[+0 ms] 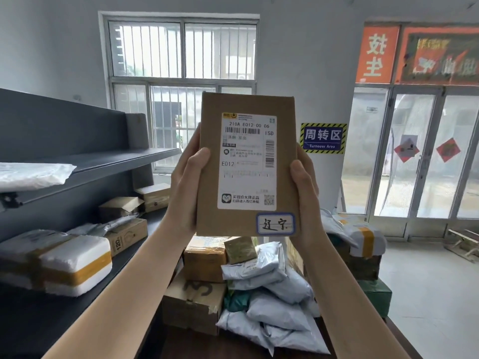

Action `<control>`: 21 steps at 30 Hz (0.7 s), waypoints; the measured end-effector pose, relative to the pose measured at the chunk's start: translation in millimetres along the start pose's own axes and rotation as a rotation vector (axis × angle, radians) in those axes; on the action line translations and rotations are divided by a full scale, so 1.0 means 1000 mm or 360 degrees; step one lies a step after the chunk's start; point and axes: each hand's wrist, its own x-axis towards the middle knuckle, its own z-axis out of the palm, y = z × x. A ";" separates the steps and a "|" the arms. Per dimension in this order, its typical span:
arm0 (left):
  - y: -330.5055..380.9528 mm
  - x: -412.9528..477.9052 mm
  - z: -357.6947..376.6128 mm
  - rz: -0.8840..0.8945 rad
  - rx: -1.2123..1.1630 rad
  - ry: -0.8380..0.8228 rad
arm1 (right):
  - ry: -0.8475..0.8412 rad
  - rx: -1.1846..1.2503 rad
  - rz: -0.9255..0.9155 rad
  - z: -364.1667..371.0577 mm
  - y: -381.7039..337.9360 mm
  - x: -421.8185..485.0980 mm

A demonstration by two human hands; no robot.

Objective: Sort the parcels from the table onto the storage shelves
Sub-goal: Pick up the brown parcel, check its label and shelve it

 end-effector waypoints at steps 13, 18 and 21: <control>0.050 -0.039 -0.004 0.0029 0.0076 0.0146 | -0.0138 0.0285 0.0222 0.042 -0.013 -0.008; 0.073 -0.071 0.017 0.0105 0.0338 0.0389 | -0.0286 0.0479 0.0288 0.044 -0.025 -0.020; 0.086 -0.103 0.032 0.0155 0.0501 0.0559 | -0.0445 0.0628 0.0312 0.042 -0.033 -0.038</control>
